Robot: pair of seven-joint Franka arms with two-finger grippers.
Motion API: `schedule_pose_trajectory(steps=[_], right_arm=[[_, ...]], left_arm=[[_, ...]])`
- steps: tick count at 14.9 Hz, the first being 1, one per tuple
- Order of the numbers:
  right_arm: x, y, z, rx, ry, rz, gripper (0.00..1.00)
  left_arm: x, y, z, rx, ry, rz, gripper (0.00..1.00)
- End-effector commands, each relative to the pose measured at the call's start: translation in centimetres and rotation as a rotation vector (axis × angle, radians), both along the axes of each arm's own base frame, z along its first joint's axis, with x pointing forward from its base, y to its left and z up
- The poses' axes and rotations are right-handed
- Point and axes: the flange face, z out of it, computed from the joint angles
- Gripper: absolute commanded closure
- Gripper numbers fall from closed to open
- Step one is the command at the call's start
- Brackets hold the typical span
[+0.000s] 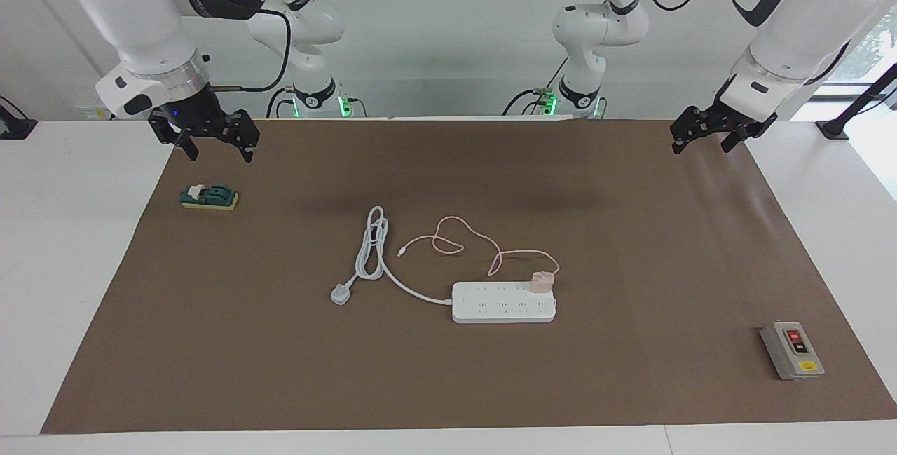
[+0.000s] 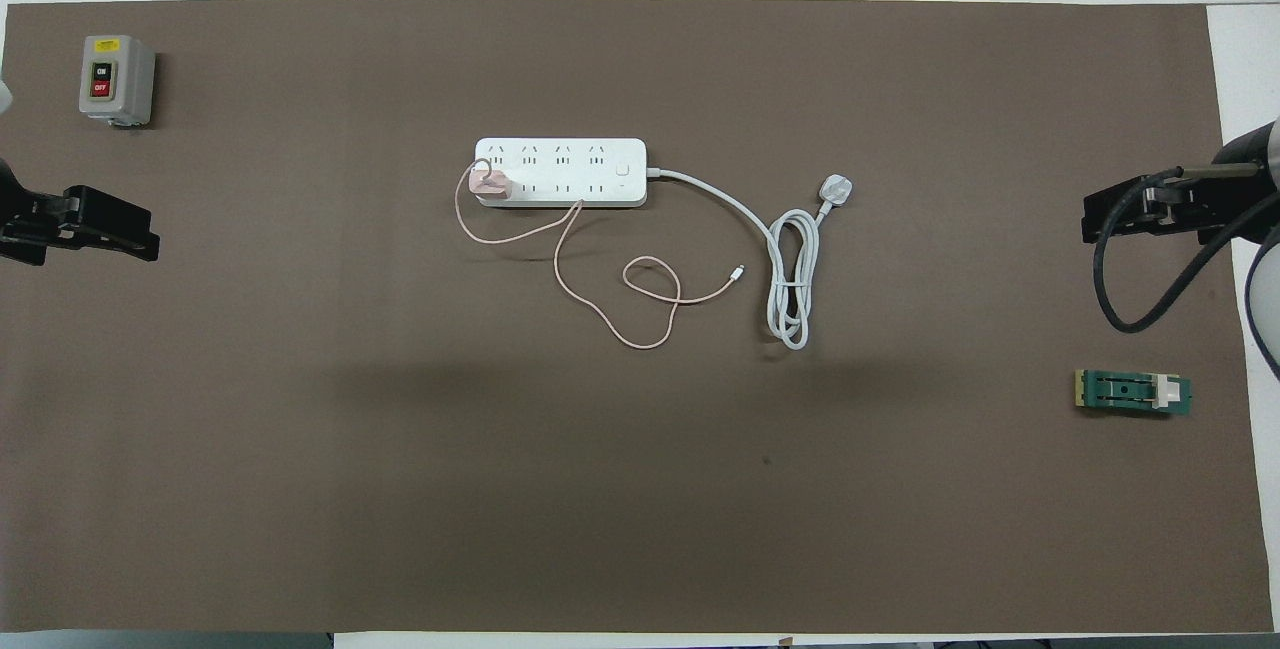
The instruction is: Unplug charger and place it aside
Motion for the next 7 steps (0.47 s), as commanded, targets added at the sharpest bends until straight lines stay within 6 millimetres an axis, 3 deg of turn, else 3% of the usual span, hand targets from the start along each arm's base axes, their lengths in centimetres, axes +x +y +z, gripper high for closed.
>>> schedule_pose_trajectory(steps=[1, 7], right_arm=[[-0.70, -0.32, 0.03, -0.013, 0.012, 0.015, 0.00], [-0.70, -0.32, 0.03, -0.013, 0.012, 0.015, 0.00]], left_arm=[[-0.51, 0.04, -0.10, 0.008, -0.016, -0.015, 0.00], [-0.72, -0.20, 0.03, 0.009, -0.002, -0.014, 0.00]])
